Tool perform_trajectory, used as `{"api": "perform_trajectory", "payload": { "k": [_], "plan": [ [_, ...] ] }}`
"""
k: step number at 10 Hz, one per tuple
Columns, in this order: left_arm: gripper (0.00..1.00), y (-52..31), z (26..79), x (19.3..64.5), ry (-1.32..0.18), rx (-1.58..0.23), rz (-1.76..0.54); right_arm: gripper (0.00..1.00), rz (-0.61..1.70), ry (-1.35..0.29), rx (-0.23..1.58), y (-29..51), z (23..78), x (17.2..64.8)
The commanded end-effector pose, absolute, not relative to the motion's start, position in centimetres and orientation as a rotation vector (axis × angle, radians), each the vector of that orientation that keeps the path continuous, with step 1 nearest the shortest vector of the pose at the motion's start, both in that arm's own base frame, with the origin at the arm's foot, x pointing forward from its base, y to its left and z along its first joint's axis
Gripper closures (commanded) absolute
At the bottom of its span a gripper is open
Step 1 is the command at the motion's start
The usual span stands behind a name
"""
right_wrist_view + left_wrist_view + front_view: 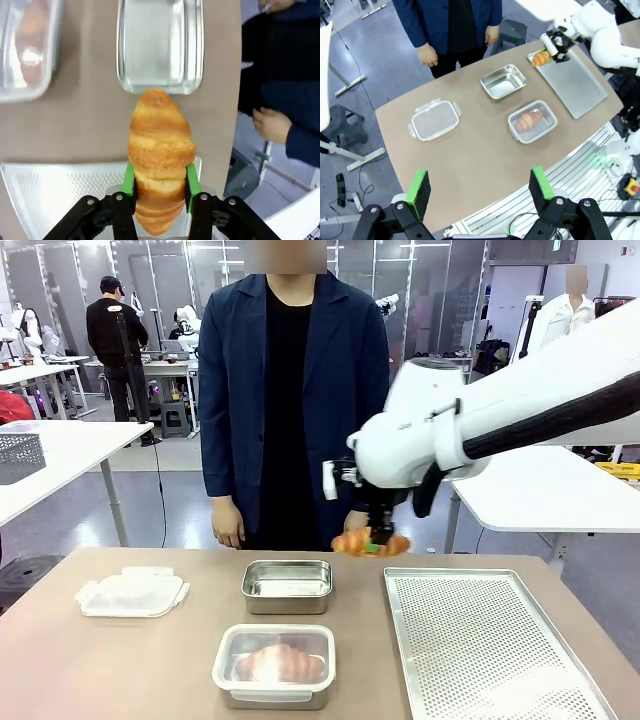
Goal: Place the bread into the airtight container.
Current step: Pick up a Butter Roll and place it into an empty Airtight Container.
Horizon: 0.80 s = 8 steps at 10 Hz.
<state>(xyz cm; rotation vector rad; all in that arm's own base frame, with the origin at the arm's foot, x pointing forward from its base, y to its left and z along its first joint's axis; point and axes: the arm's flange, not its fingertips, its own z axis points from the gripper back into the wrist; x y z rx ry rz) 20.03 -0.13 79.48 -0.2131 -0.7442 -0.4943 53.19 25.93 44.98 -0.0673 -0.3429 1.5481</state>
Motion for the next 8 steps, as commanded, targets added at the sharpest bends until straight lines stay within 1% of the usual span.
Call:
{"api": "perform_trajectory", "payload": {
  "k": [1, 4, 5, 8],
  "plan": [
    [0.0, -0.1, 79.5, 20.0, -0.743, -0.213, -0.509, 0.55, 1.533, -0.327, -0.097, 31.3, 45.4, 54.8],
    [0.0, -0.1, 79.5, 20.0, -0.743, -0.213, -0.509, 0.55, 1.538, -0.282, -0.118, 38.7, 44.9, 54.9],
    [0.0, -0.1, 79.5, 20.0, -0.743, -0.213, -0.509, 0.55, 1.532, -0.293, -0.09, 40.1, 44.0, 54.8],
    [0.0, -0.1, 79.5, 20.0, -0.743, -0.213, -0.509, 0.55, 1.527, -0.224, -0.101, 42.4, 39.8, 55.8]
  ]
}}
